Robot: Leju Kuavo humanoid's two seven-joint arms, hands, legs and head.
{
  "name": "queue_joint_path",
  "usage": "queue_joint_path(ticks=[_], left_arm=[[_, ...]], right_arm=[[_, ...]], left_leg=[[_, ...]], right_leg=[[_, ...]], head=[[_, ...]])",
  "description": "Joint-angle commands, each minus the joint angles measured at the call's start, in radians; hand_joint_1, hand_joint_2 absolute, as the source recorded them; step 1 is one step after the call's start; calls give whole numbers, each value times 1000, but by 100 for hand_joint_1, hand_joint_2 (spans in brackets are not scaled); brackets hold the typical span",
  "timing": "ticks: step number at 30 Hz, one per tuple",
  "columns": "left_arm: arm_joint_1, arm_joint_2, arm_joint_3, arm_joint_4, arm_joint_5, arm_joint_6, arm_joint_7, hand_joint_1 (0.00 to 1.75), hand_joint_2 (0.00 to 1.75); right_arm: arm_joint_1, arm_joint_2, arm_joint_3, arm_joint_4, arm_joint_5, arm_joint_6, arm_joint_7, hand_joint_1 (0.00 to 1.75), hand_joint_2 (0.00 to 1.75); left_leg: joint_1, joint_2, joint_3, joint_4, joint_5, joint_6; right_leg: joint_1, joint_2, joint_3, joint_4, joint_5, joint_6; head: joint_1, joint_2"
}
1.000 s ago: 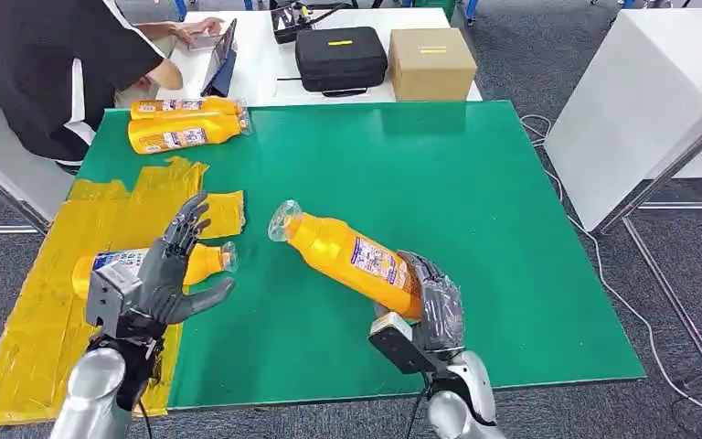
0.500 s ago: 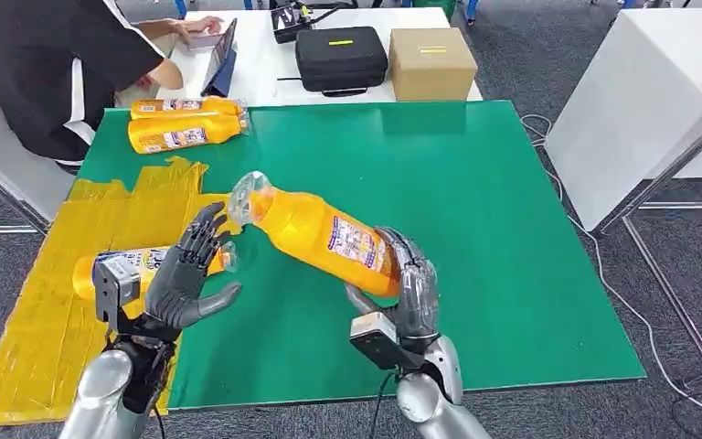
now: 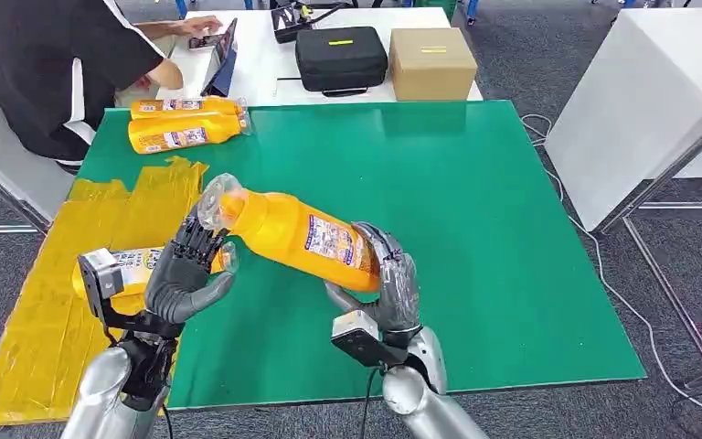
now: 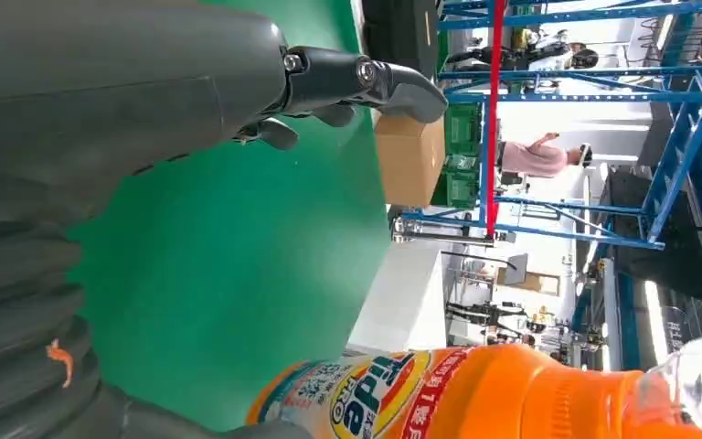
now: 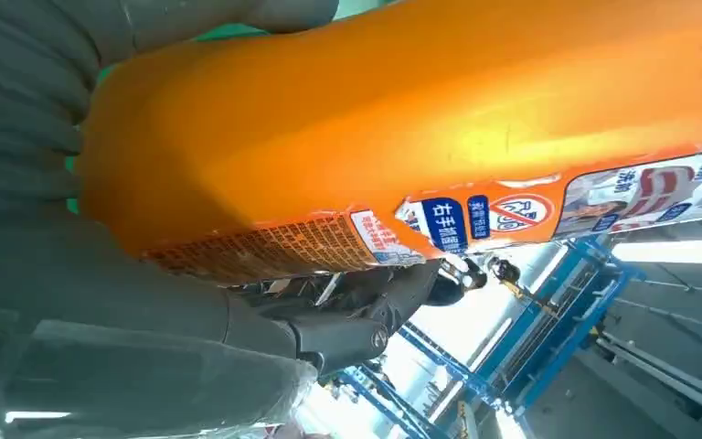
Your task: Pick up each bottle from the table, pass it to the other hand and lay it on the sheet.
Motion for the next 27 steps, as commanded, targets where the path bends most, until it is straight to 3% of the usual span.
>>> queue_joint_path(ticks=[1,12,16,20,24,27], left_arm=[[-53,4,36,76,110,-25,23,0,175],[-57,-20,0,42,146,-54,30,0,175],[-64,-28,-34,39,139,-65,30,0,175],[-67,-23,-50,15,133,-71,33,0,175],[-60,-21,-53,7,130,-68,45,0,175],[-66,-24,-59,14,130,-70,47,0,175]], right_arm=[[-72,26,78,105,68,-8,15,175,175],[-93,53,101,183,133,49,120,175,175],[-95,52,74,168,81,177,146,175,175],[-99,39,47,140,-69,407,147,175,175],[-105,37,5,123,-158,533,161,175,175],[-110,32,-12,122,-176,557,164,175,175]], left_leg=[[1,2,2,0,-1,-2],[1,1,3,0,-1,-3],[1,-1,2,0,0,-3],[1,-2,2,0,0,-3],[1,0,1,0,0,-2],[0,-1,0,0,0,-1]], right_leg=[[1,2,2,-1,0,-1],[1,0,3,-1,-1,-1],[1,-1,2,-1,-1,-1],[1,-2,3,-1,-1,-1],[0,-1,1,0,0,-1],[0,-2,0,0,0,0]], head=[[0,0],[0,0],[0,0],[0,0],[0,0],[0,0]])
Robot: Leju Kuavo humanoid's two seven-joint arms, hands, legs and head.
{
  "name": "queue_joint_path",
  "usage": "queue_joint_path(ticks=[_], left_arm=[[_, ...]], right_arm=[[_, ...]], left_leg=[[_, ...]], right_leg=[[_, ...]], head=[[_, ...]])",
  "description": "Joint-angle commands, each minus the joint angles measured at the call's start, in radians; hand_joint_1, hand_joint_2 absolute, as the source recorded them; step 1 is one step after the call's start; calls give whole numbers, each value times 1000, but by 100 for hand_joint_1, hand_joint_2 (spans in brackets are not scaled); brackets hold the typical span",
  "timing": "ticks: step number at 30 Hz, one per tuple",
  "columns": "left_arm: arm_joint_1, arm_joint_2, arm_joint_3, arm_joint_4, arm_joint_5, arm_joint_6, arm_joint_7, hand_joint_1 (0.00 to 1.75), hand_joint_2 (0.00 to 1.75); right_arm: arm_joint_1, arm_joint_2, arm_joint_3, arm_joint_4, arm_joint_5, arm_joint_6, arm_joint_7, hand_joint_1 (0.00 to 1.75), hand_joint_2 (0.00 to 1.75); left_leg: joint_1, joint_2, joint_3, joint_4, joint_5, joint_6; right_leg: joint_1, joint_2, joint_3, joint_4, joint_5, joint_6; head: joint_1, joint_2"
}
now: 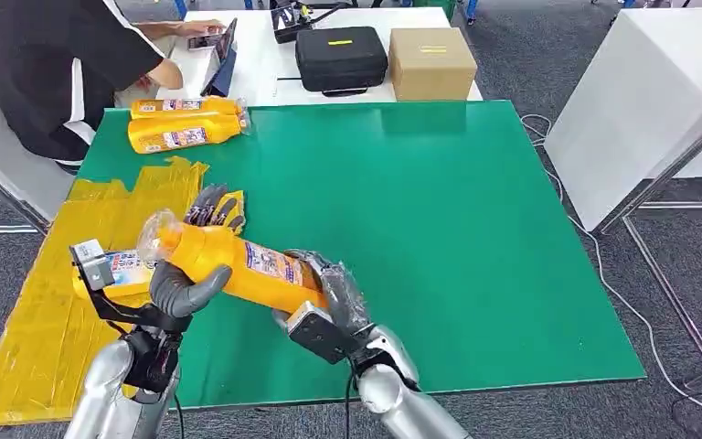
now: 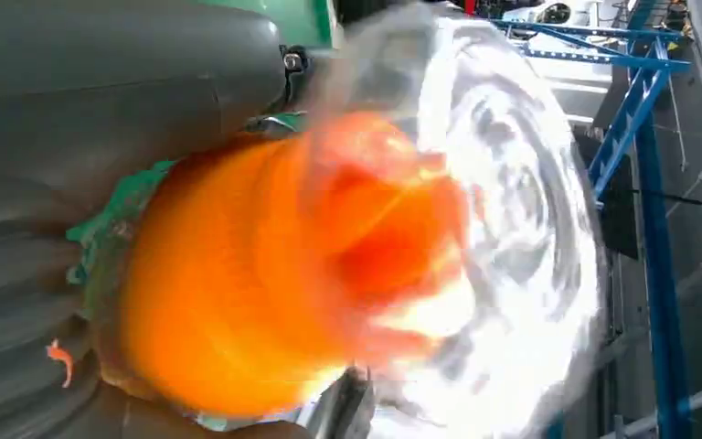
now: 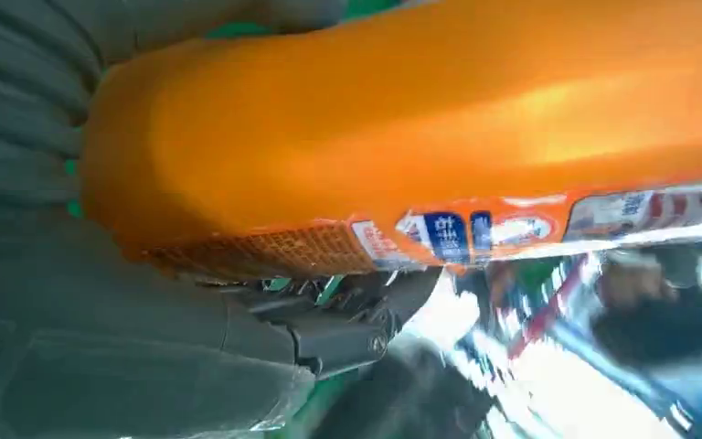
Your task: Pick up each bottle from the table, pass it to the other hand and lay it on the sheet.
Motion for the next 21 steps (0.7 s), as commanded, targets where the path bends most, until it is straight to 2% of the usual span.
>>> queue_joint_path(ticks=[1,9,21], left_arm=[[-48,6,-45,29,-6,-1,18,0,175],[-80,0,-82,93,17,3,29,0,175],[-97,-9,-87,143,22,4,29,0,175]], right_arm=[[-54,-23,-77,21,-79,114,14,175,175],[-51,-13,-97,23,-17,113,43,175,175],[-39,-10,-104,26,-7,101,49,175,175]], left_leg=[[1,-1,1,0,-1,-3],[1,-2,2,0,0,-3],[1,-2,2,0,0,-3]], right_leg=[[1,-2,2,0,-1,-1],[1,-2,3,-1,-1,-1],[1,-2,3,-1,-1,-1]], head=[[0,0],[0,0],[0,0]])
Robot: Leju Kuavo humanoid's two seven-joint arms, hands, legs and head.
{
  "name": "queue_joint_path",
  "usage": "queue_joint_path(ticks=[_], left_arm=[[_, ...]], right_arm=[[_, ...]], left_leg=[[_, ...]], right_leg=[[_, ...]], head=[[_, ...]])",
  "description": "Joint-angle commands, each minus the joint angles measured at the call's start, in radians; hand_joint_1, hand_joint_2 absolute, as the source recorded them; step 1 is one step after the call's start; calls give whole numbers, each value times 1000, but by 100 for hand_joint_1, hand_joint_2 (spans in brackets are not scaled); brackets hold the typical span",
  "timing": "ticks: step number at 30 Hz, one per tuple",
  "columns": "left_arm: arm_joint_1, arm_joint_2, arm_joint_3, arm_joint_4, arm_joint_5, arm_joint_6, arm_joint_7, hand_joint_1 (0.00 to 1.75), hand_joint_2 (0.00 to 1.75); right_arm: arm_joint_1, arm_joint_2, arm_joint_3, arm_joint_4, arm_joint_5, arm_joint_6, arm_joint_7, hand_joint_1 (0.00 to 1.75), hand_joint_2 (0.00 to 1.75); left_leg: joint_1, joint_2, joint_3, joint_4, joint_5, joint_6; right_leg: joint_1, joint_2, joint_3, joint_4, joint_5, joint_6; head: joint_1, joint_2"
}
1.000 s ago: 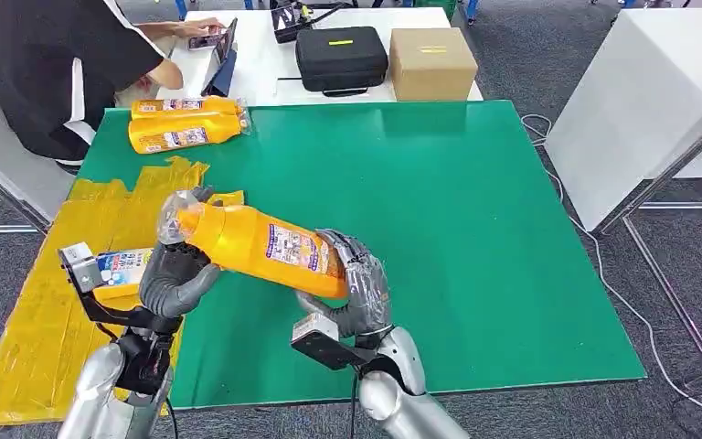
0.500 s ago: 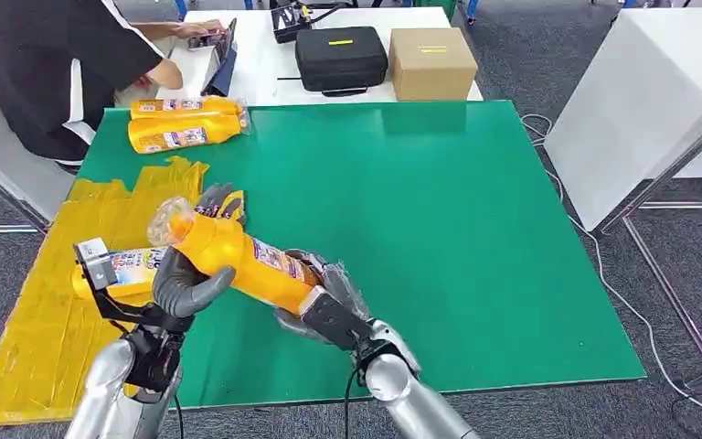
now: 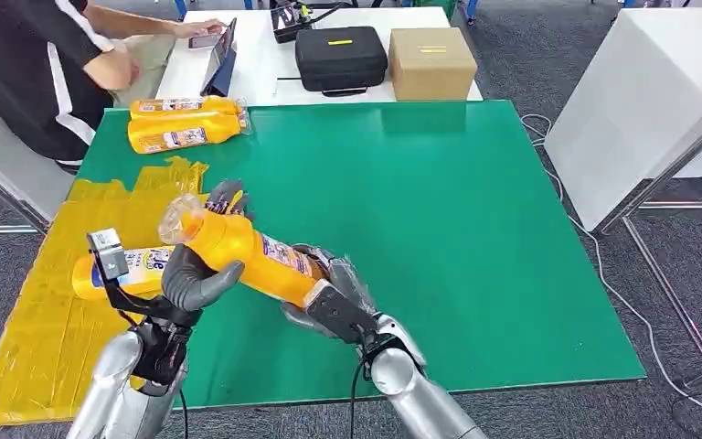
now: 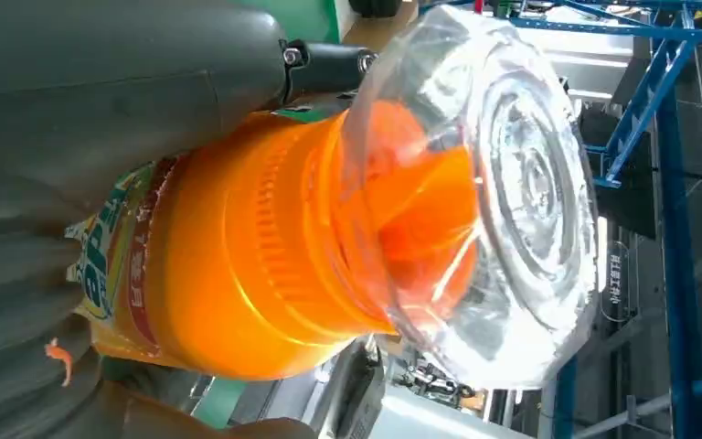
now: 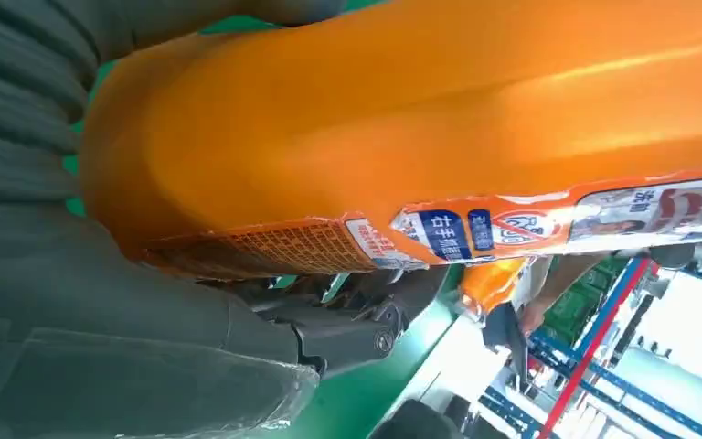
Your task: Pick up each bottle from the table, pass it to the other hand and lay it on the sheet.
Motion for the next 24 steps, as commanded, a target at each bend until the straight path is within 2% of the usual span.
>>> queue_joint_path(ticks=[1,24], left_arm=[[-59,-4,-42,111,1,2,4,0,175],[-58,-10,-42,121,2,8,0,0,175]], right_arm=[[-25,-9,-17,34,8,-6,15,175,175],[-27,2,-2,45,25,8,18,175,175]], left_leg=[[1,-2,2,0,0,-3],[1,0,2,0,-1,-2]], right_leg=[[1,-2,3,-1,-1,-1],[0,-1,3,-1,-1,-1]], head=[[0,0],[0,0]])
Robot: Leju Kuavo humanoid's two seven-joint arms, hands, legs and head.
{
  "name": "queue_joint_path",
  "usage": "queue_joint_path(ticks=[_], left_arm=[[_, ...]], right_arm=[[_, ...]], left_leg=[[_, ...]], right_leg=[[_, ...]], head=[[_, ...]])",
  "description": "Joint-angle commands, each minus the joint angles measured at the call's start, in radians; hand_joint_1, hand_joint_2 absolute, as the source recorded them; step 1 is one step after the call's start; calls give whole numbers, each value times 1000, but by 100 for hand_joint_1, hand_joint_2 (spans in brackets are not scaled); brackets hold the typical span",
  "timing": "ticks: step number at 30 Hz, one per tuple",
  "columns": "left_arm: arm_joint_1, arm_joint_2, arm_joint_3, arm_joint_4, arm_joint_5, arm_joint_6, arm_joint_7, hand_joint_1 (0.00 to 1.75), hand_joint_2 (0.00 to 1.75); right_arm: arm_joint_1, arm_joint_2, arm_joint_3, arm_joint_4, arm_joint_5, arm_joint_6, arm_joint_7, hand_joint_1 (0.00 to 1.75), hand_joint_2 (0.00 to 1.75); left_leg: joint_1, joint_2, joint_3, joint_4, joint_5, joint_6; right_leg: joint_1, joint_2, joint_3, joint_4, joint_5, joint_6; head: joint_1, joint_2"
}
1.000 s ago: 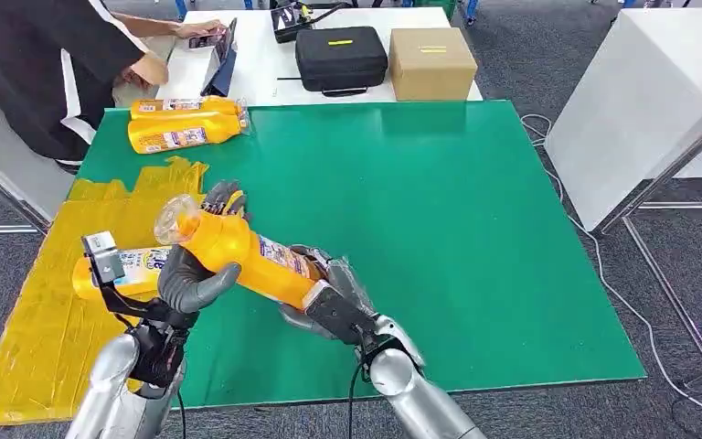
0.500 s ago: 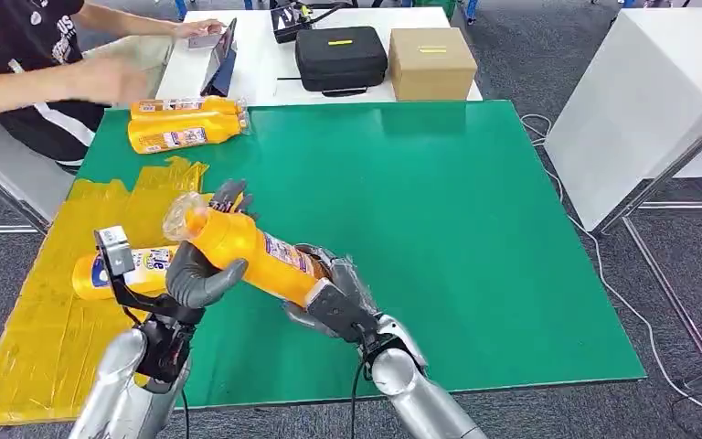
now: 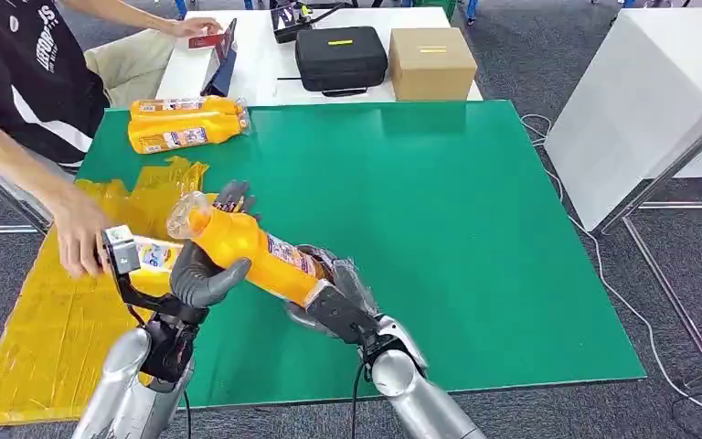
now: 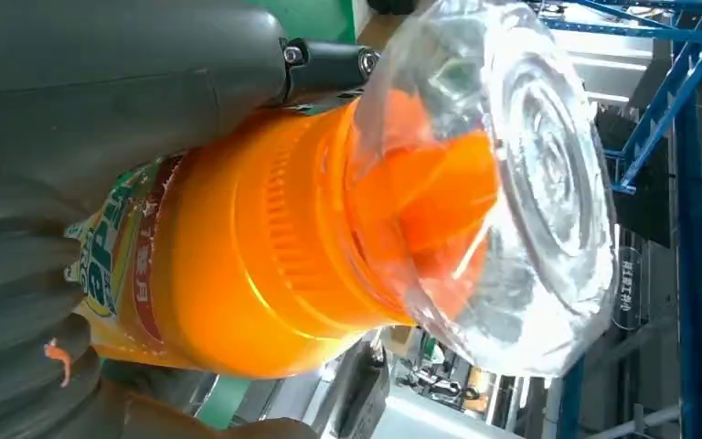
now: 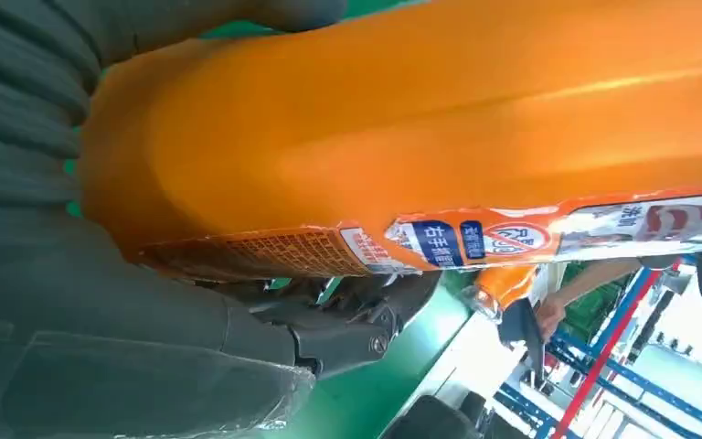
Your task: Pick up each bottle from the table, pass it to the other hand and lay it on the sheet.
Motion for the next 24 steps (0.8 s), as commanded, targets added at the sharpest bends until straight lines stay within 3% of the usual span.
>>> queue_joint_path(ticks=[1,6,7,8,9,24], left_arm=[[-37,5,-35,62,1,5,3,0,175],[-27,4,-33,60,0,12,3,3,175],[-26,3,-33,60,0,14,3,120,175],[-26,-1,-34,60,2,14,2,154,175],[-28,-2,-37,62,4,14,0,171,175],[-53,-6,-44,88,17,6,-5,175,175]], right_arm=[[-40,0,7,50,0,12,4,175,175],[-38,7,5,44,1,20,4,175,175],[-37,7,4,42,1,22,4,175,175],[-33,5,2,38,1,24,4,175,175],[-31,2,-1,34,1,25,4,175,175],[-12,-6,-31,0,11,14,0,175,175]], left_leg=[[1,0,3,0,-1,-3],[1,1,4,0,-1,-4],[1,1,4,0,-2,-4],[1,0,3,-1,-1,-3],[1,0,3,-1,-1,-3],[0,-1,1,0,0,-2]], right_leg=[[1,-1,3,-1,-1,-1],[1,0,4,-1,-1,-1],[1,0,5,-1,-1,-1],[0,0,3,-1,-1,-1],[1,0,4,-1,-1,-1],[0,-2,2,-1,-1,0]], head=[[0,0],[0,0],[0,0],[0,0],[0,0],[0,0]])
